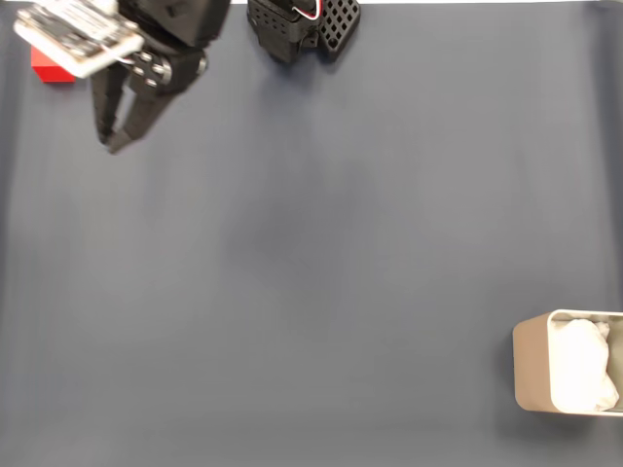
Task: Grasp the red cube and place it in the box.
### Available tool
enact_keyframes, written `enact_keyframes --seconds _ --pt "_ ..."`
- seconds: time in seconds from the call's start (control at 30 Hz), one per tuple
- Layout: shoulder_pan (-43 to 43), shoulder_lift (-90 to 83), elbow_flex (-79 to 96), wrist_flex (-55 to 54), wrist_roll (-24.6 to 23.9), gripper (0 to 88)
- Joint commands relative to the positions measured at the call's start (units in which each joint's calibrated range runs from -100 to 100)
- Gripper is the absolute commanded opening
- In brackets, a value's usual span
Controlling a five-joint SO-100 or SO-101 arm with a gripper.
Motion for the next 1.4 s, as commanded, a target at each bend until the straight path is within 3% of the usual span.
enact_keyframes --seconds 0.0,0.87,1.37 --pt "3.9 0.2 -2.9 -0.2 -0.4 0.0" --pt "26.8 1.5 -0.7 0.1 -1.5 0.0" --pt "34.6 -0.7 5.4 0.3 -2.1 1.0"
